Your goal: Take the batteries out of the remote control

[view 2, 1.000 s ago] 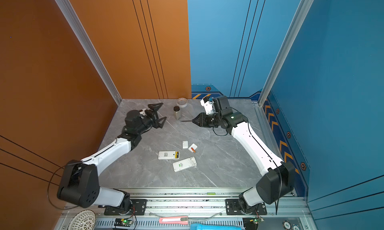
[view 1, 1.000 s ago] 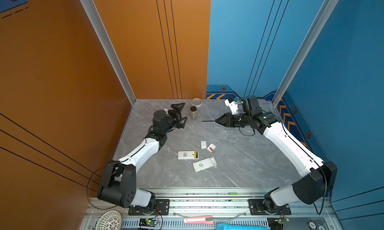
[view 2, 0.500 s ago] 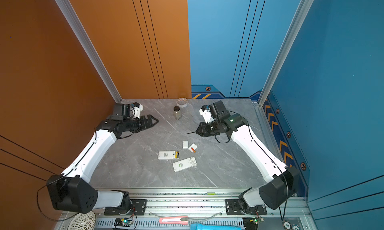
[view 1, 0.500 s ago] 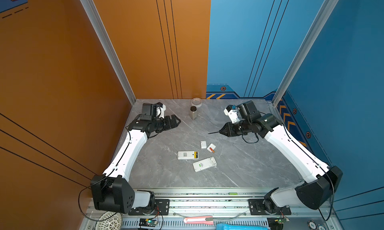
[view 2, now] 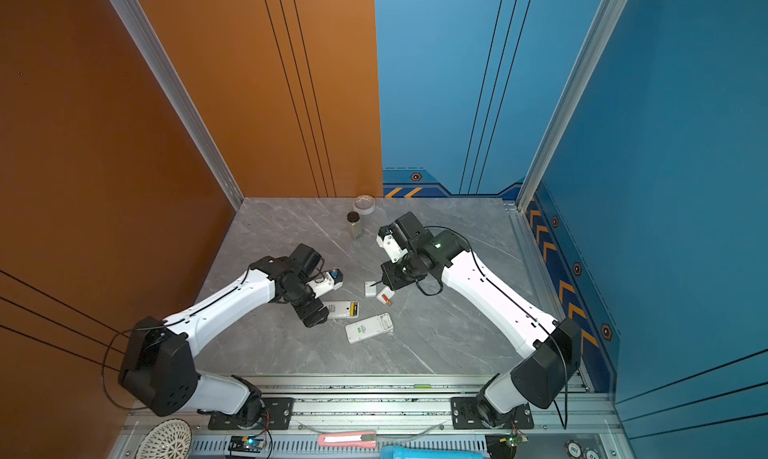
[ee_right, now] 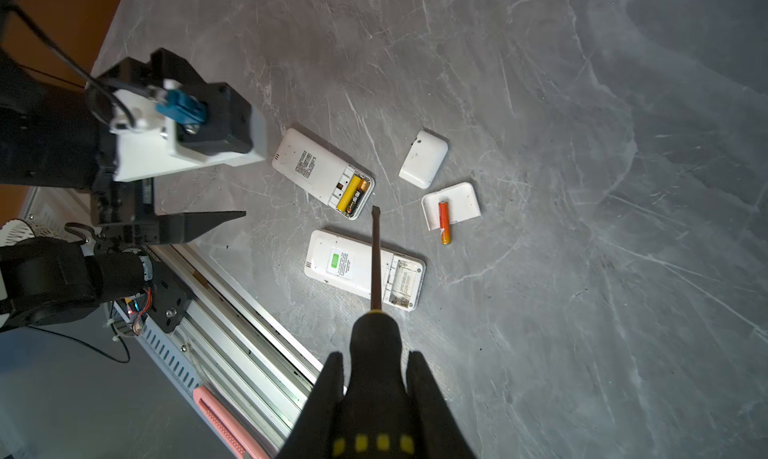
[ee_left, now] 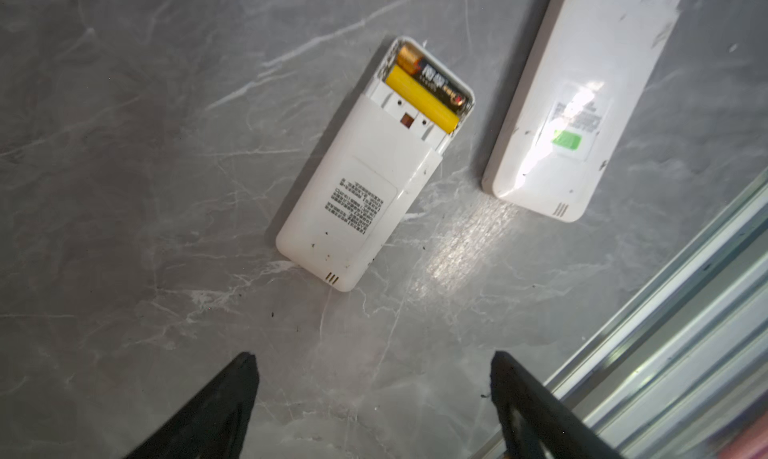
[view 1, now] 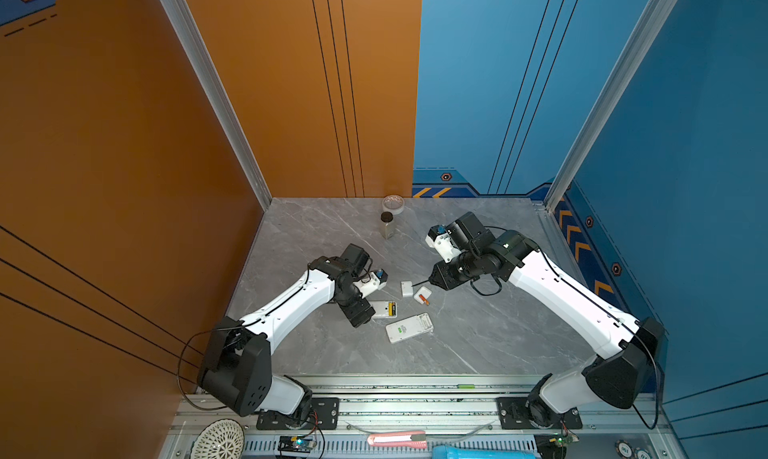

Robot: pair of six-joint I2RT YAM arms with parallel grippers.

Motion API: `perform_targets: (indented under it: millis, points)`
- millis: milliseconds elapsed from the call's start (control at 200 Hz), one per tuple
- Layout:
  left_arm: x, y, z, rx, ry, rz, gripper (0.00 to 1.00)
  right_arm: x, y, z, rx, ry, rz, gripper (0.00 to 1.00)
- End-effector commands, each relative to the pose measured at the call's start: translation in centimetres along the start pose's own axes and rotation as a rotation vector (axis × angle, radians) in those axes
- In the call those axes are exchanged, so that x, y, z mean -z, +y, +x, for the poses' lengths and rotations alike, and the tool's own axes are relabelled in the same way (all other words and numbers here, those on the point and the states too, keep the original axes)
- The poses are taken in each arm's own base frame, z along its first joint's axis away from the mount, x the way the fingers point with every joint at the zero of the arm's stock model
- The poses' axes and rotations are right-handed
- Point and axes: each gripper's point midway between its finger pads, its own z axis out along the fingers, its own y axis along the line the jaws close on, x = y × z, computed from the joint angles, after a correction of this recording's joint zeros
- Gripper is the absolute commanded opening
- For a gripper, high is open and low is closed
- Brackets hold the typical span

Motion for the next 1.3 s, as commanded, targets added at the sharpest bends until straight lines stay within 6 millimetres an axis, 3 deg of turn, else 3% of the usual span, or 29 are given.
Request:
perform_targets:
  millis: [0,60,290,320,445,606,906,1291]
  points:
    - [-1.5,1.0,1.6,-0.088,0.078,-0.076,0.9,-0.2,-0.1,0.8,0.024,0.029,0.003,0.0]
    - [-2.1,1.4,1.6,-0.087,0.082,-0.092,0.9,-0.4,1.1,1.3,0.065,0.037,-0.015,0.0]
    - [-4.4,1.9,1.1,-0.095,0.101,-0.107,0.88,-1.4,1.4,2.4,0.073,0.073,-0.02,0.0]
    - [-4.7,2.1,1.0,-0.096,0.102,-0.115,0.82,-1.5,1.4,2.5,0.073,0.077,-0.022,0.0]
    - [-5.4,2.6,0.4,-0.098,0.092,-0.134,0.8,-1.6,1.5,2.7,0.071,0.081,-0.032,0.0]
    - [-6.2,2.1,0.3,-0.099,0.085,-0.11,0.73,-2.1,1.5,3.2,0.063,0.099,-0.041,0.0]
    - [-7.3,0.4,0.1,-0.068,0.075,-0.077,0.49,-2.8,1.6,3.9,0.039,0.105,-0.048,0.0]
    - [-7.4,-0.5,-1.2,-0.011,0.088,-0.121,0.39,-4.7,3.5,5.1,0.041,0.111,-0.002,0.0]
